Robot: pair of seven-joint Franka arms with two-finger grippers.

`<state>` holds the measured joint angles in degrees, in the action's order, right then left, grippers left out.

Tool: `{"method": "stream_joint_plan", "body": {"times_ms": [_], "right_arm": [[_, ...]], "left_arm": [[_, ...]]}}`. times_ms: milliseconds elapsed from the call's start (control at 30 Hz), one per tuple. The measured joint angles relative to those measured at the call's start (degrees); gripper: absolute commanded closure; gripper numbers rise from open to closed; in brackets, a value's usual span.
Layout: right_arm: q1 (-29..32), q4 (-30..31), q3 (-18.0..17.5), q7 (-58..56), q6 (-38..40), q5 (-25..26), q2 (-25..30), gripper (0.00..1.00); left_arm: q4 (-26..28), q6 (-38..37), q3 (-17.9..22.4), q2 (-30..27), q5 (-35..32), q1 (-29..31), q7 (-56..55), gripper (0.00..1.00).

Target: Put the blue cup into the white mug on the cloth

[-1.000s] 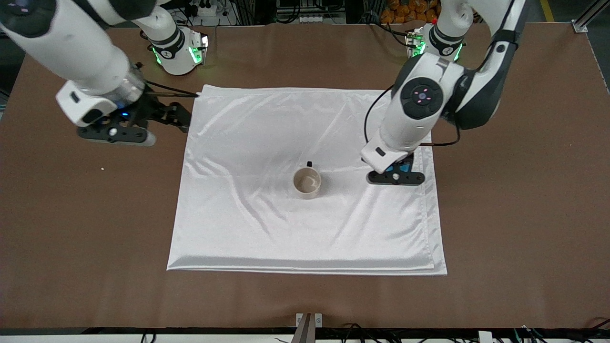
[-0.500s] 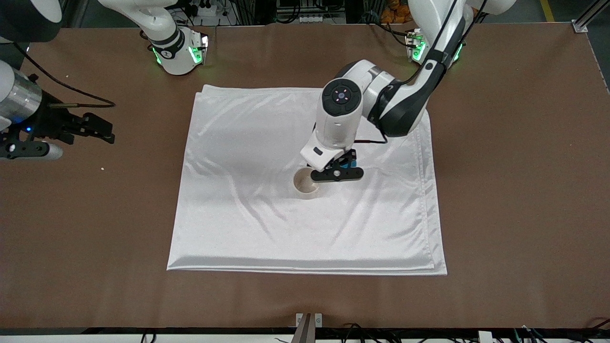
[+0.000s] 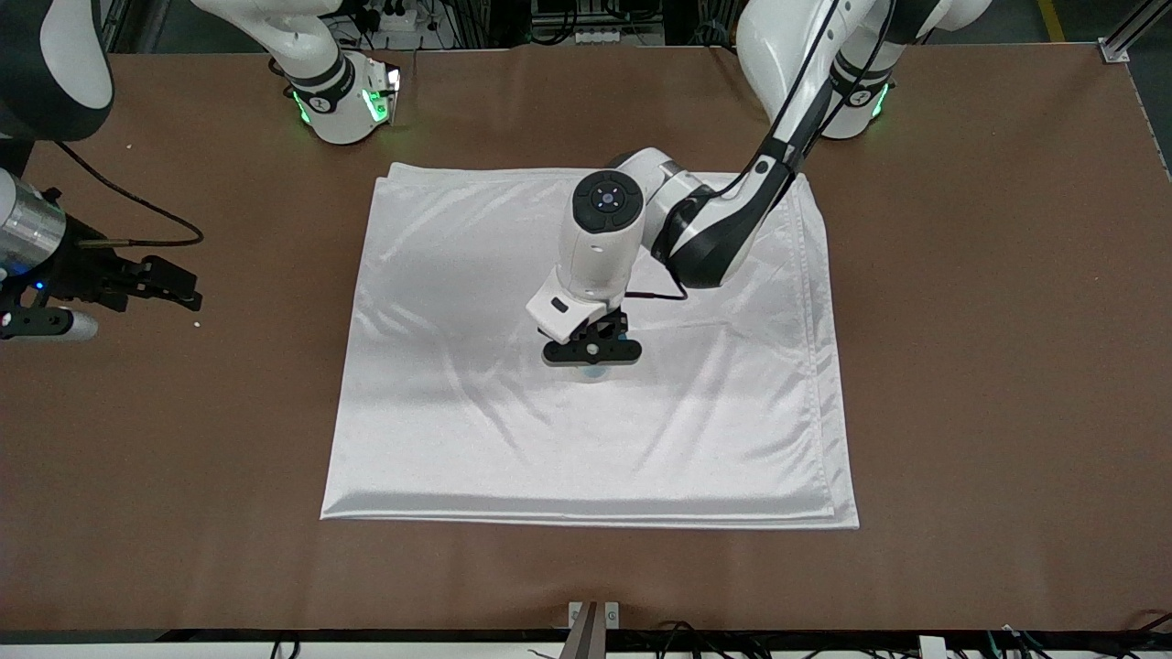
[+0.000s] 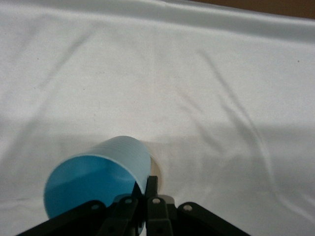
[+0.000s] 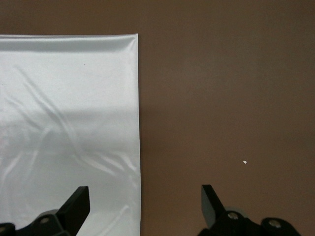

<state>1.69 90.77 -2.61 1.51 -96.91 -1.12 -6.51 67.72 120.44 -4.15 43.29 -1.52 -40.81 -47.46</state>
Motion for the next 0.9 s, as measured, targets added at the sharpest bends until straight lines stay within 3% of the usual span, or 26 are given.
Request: {"method": "stream_joint_plan", "body": {"times_ms": [900], "right_arm": [[2.02,0.04,-0.11,-3.33,-1.17,1.86,0.09,0.0]], "left_arm": [[0.7,-5.47,0.08,0.84,0.0,-2.41,-1.16,1.0]]}}
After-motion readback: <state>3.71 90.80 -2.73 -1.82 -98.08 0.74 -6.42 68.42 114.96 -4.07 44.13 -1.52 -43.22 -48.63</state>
